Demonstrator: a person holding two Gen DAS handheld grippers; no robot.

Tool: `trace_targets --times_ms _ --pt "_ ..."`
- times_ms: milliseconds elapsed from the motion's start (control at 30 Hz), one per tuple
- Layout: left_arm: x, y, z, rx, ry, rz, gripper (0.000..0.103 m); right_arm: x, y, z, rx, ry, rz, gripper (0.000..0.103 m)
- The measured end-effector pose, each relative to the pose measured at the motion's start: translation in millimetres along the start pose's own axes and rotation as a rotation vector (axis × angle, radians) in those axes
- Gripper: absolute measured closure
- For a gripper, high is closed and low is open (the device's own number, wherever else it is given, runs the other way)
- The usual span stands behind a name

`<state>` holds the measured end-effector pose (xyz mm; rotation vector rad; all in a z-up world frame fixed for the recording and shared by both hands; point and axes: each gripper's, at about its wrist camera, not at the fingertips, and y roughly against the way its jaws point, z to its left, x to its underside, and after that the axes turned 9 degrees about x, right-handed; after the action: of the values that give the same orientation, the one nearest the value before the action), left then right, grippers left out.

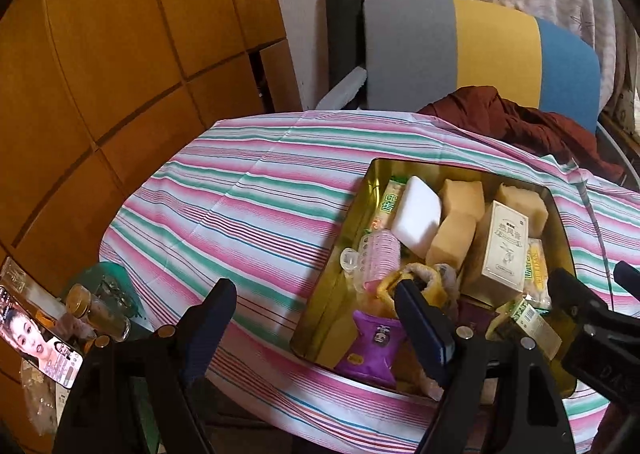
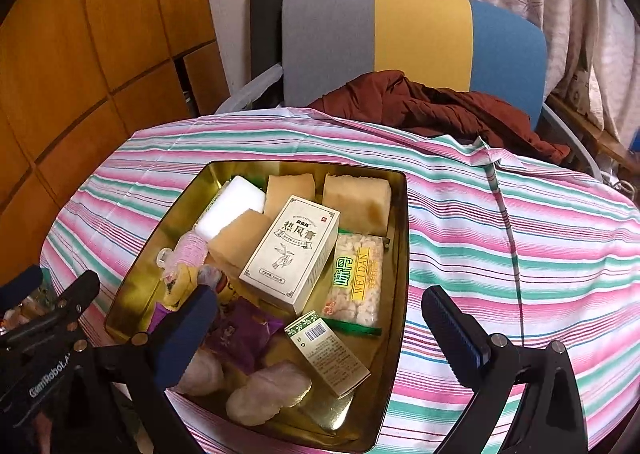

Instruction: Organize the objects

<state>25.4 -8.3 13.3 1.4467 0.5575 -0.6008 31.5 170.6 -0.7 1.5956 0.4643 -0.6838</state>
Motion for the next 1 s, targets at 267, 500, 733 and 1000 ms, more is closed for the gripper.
trace_targets --times_ms 267,500,733,1000 --pt "0 5 -2 0.009 -0.013 -0.014 0.020 2 -2 1 0.002 0.003 0.005 0.000" --pt "1 5 -4 0.003 -0.029 -0.013 0.020 1 -1 -1 0.007 0.001 0.007 0.000" --pt "3 1 -6 -0.015 -0.035 -0.002 0.020 1 -2 -2 0.007 -0.005 0.012 0.000" --pt "4 -9 -1 0.044 0.006 0.052 0.024 1 -2 -3 0.007 -0.004 0.012 0.000"
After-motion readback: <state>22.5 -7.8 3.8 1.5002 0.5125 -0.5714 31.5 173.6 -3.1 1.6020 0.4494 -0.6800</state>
